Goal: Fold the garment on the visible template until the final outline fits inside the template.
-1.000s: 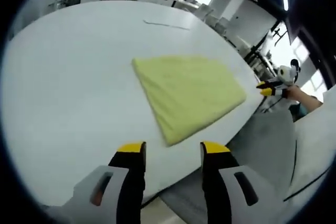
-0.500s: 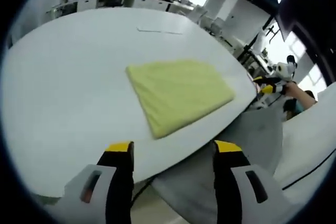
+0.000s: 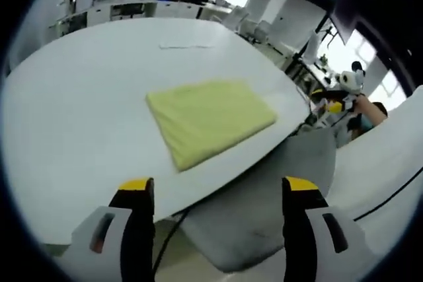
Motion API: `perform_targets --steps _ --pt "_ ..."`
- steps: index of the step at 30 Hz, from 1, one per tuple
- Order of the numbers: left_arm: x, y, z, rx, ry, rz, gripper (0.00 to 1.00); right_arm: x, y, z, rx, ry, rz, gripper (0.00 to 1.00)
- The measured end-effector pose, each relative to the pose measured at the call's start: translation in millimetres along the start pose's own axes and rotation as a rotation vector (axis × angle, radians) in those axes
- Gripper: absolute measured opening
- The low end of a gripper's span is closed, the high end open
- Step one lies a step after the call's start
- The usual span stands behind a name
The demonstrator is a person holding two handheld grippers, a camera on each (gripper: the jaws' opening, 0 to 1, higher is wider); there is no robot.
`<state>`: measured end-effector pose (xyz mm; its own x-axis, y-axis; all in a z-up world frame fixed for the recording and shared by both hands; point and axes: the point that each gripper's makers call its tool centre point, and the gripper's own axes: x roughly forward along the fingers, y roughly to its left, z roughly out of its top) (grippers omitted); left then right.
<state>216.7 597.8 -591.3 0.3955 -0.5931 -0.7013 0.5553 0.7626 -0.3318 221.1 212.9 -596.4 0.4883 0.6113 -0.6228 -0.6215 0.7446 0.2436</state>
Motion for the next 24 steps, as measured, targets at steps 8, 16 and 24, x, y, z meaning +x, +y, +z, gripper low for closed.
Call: perform_targets --steps 8,16,24 --pt "-6 -6.7 5.8 0.002 -0.039 -0.014 0.86 -9 10 15.1 -0.003 -0.055 0.034 0.95" --pt "-9 -18.0 2.0 0.002 -0.061 -0.028 0.93 -26 4 26.8 0.059 -0.157 -0.002 1.00" --pt "-20 -26.8 6.6 0.018 -0.088 -0.044 1.00 -39 4 37.6 0.064 -0.217 0.008 1.00"
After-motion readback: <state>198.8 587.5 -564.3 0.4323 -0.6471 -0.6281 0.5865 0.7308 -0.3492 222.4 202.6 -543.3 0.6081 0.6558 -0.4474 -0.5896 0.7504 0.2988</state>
